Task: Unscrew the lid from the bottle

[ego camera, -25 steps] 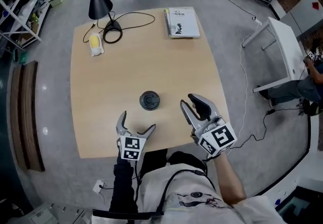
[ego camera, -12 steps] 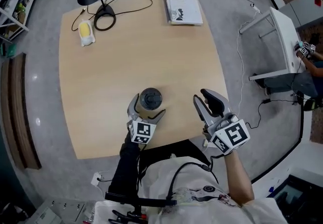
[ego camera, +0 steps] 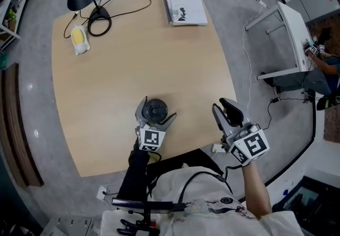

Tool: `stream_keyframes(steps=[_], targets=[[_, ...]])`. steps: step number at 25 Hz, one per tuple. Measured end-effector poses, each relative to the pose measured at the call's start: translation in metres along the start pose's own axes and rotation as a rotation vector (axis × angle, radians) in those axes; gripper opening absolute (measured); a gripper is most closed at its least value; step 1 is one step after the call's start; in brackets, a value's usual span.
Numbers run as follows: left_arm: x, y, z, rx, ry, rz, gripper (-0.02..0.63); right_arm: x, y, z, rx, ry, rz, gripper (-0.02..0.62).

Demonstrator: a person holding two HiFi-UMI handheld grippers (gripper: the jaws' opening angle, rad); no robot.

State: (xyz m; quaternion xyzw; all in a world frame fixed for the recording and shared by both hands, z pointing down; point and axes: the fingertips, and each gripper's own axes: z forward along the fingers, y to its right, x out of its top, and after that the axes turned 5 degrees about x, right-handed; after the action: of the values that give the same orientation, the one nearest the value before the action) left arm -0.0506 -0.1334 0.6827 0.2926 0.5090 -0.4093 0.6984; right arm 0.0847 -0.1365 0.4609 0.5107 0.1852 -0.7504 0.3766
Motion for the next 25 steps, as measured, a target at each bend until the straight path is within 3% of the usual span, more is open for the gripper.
stream_keyframes(steps=[7, 16, 20, 25], targets=[[0.001, -0.006, 0.0, 0.016, 0.003, -0.002, 0.504, -0.01, 0.003, 0.007, -0.006, -0.035, 0.004, 0.108], [0.013, -0.013, -0.003, 0.015, -0.01, -0.084, 0.472, -0.004, -0.007, 0.023, 0.023, -0.019, 0.001, 0.109], [0.04, -0.02, -0.006, 0.011, 0.008, -0.114, 0.469, 0.0, -0.01, 0.027, 0.037, 0.002, 0.006, 0.109], [0.101, -0.029, -0.016, 0.012, 0.093, -0.126, 0.466, 0.014, -0.012, 0.027, 0.054, 0.057, 0.012, 0.107]])
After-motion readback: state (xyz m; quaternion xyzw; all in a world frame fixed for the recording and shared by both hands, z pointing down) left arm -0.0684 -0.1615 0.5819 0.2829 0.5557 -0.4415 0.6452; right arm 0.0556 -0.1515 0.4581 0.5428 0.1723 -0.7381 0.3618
